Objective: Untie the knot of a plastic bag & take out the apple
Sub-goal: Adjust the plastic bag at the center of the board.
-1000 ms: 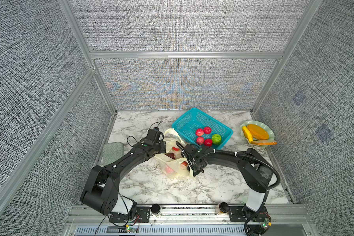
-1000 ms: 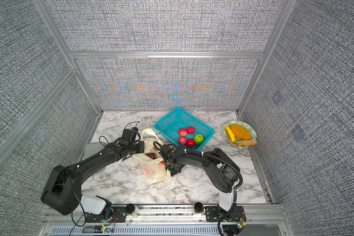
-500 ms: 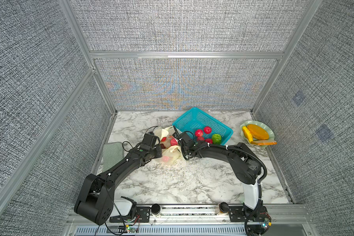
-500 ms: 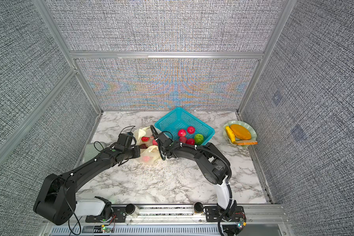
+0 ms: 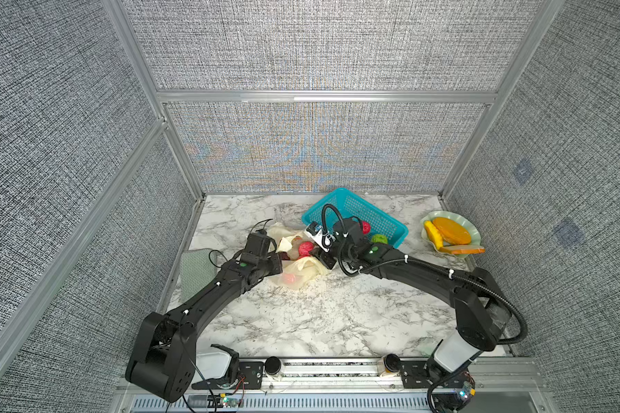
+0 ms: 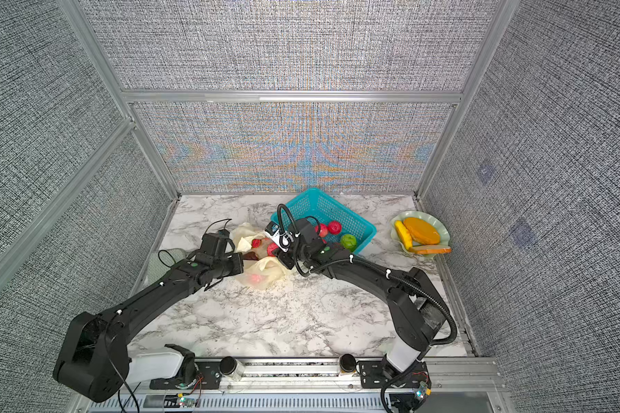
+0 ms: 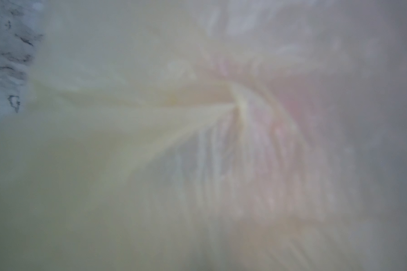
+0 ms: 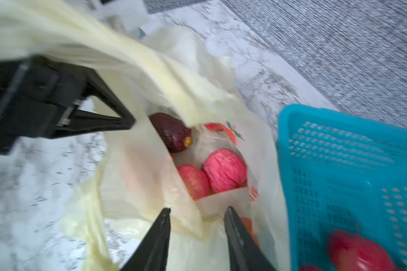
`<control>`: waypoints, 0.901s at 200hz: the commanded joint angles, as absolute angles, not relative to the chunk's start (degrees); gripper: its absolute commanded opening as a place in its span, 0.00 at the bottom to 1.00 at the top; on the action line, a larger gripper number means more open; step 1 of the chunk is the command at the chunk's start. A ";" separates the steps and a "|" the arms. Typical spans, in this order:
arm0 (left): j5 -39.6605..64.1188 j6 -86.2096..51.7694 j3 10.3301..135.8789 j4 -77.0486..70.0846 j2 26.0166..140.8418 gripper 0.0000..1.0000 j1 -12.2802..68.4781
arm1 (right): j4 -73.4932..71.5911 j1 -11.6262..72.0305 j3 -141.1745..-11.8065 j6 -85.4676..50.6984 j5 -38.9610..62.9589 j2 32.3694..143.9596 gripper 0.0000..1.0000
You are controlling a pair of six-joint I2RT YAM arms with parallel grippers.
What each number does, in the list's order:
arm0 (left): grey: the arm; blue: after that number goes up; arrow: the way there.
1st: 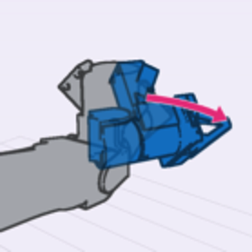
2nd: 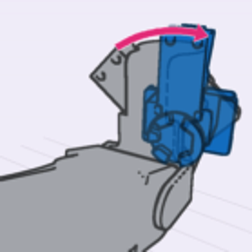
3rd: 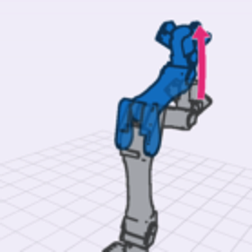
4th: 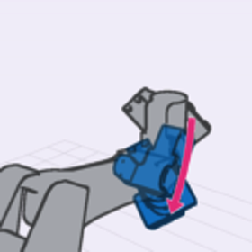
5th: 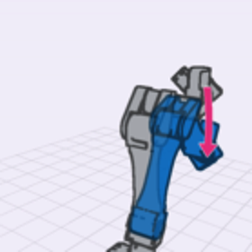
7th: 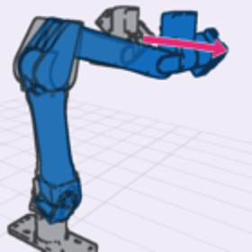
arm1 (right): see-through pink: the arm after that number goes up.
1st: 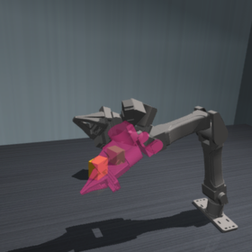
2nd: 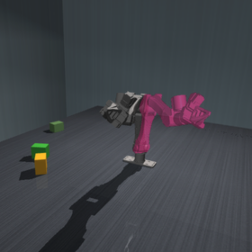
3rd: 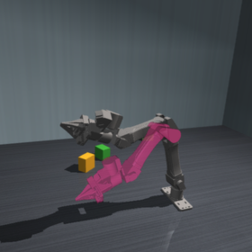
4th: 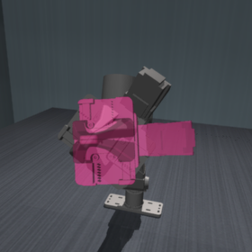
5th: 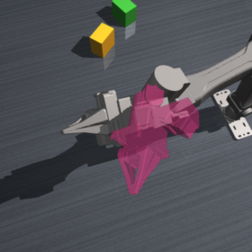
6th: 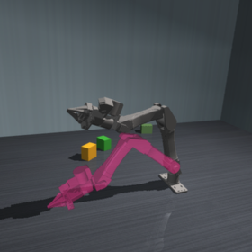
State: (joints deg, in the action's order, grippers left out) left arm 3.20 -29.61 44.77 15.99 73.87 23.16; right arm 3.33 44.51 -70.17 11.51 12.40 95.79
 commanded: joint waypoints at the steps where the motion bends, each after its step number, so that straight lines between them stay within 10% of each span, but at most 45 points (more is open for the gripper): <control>1: 4.83 -29.88 45.67 13.41 72.57 0.00 23.15 | 4.97 44.52 -72.87 7.14 25.06 97.74 0.35; 180: -1.41 -28.25 43.88 2.99 71.00 0.00 21.27 | 21.47 50.64 -65.65 4.29 20.01 106.70 0.25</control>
State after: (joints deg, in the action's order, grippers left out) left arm -0.75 -28.51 44.38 4.38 71.24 21.52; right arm 18.55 50.30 -68.29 5.72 22.13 107.57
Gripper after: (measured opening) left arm 0.050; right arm 0.249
